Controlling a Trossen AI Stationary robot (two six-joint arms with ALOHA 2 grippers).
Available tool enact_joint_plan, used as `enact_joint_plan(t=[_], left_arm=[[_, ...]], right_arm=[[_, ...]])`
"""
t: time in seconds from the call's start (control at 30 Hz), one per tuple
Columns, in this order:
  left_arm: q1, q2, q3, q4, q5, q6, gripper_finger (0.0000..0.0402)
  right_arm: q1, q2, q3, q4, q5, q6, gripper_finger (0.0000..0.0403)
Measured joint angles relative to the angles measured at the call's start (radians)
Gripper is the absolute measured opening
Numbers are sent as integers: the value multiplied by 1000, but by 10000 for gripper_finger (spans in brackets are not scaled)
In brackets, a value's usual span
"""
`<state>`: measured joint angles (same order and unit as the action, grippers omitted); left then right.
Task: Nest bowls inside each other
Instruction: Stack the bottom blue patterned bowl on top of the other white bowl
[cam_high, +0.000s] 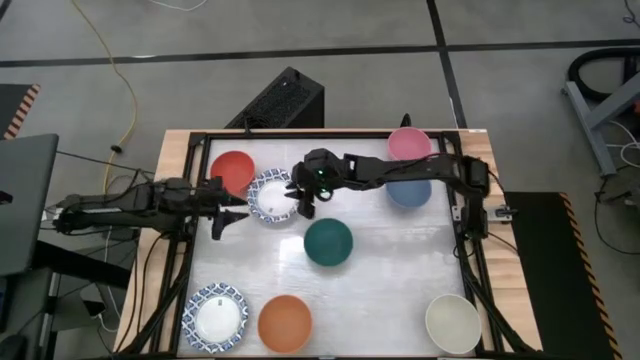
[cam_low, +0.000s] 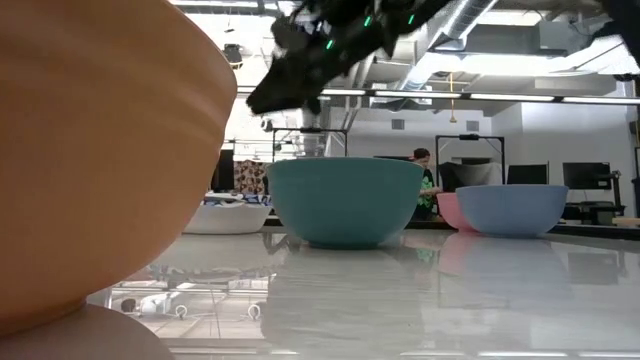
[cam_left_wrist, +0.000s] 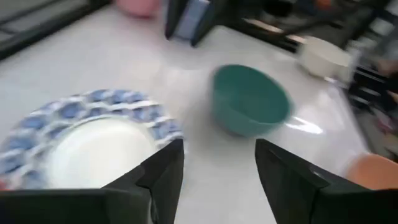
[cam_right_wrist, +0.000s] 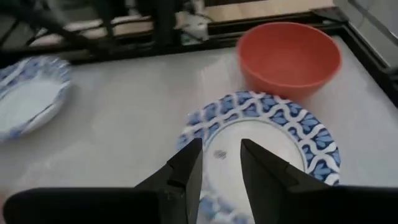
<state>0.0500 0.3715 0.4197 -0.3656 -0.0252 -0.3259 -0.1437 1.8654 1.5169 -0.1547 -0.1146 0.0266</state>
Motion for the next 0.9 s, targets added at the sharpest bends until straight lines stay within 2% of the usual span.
enact_joint_plan(t=[0.23, 0.33, 0.5, 0.63, 0.73, 0.9], left_arm=[[-101, 121, 105, -20, 236, 33, 174], [-168, 177, 133, -18, 275, 7, 174], [-295, 294, 172, -70, 260, -103, 174], [-418, 399, 238, -184, 256, -197, 174], [-515, 465, 278, -208, 239, -269, 174], [-674, 555, 308, -202, 141, -380, 174]], right_arm=[[77, -160, 0, -266, 12, -103, 130], [123, -217, 1, -366, 12, -102, 130], [221, -276, 0, -491, 12, -41, 130], [310, -298, 0, -531, 12, -1, 130], [369, -296, 0, -531, 13, 31, 130], [450, -289, 0, -546, 116, 67, 130]])
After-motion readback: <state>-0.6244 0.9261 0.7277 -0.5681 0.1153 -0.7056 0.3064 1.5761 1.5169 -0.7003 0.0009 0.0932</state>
